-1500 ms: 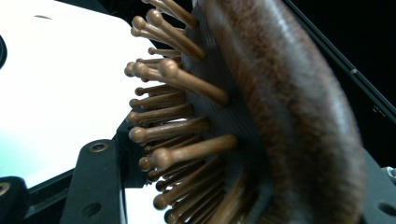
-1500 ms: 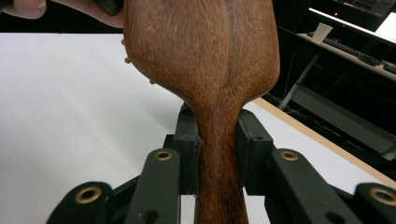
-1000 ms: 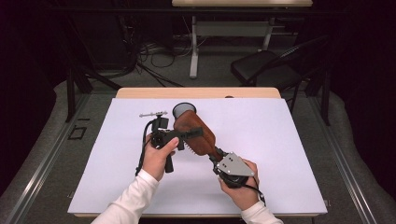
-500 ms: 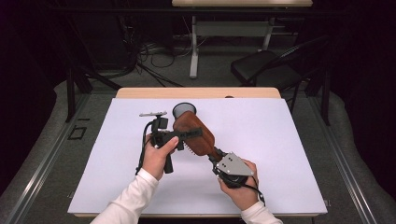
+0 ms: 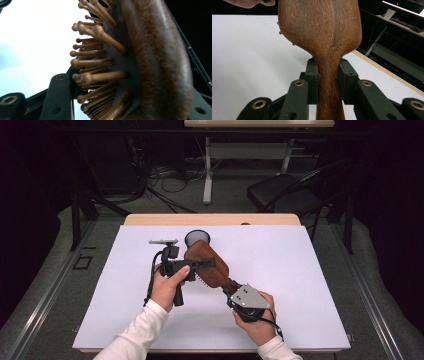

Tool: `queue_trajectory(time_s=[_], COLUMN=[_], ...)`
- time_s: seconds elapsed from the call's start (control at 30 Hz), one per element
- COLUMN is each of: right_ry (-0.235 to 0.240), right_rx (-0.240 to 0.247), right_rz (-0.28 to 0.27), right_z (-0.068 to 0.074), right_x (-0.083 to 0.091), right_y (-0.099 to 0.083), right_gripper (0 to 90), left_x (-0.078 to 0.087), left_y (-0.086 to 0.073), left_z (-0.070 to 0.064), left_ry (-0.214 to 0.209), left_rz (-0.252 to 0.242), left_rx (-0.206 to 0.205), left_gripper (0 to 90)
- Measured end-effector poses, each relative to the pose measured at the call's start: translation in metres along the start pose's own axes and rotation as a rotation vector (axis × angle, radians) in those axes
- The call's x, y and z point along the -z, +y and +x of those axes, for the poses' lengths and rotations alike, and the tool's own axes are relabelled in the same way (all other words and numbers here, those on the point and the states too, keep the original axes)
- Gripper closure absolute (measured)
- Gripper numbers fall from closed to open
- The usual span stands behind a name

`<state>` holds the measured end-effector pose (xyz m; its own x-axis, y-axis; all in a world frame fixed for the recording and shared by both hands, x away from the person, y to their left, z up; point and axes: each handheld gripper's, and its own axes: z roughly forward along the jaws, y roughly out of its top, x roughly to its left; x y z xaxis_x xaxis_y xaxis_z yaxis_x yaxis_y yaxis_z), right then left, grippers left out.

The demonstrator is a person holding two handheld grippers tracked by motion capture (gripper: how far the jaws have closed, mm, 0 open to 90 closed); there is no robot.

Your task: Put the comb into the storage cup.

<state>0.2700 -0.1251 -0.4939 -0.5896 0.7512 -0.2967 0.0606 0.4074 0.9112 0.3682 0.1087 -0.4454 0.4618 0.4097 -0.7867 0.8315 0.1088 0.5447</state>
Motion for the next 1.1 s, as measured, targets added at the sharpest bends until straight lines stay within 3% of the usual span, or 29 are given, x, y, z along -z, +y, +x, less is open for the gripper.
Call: queue_trajectory(time_s=[0.4, 1.1], right_ry=[0.001, 0.003], right_rx=[-0.002, -0.017], right_rz=[0.000, 0.001], right_z=[0.0004, -0.0008], right_x=[0.0000, -0.0009], right_y=[0.0001, -0.0006], right_gripper=[72.1, 71.4], left_x=[0.0002, -0.0010], left_y=[0.0006, 0.0013], left_z=[-0.0003, 0.0013], left_ry=[0.000, -0.001], left_rz=[0.007, 0.010], left_rx=[0.040, 0.061], left_gripper=[49.9, 51.2])
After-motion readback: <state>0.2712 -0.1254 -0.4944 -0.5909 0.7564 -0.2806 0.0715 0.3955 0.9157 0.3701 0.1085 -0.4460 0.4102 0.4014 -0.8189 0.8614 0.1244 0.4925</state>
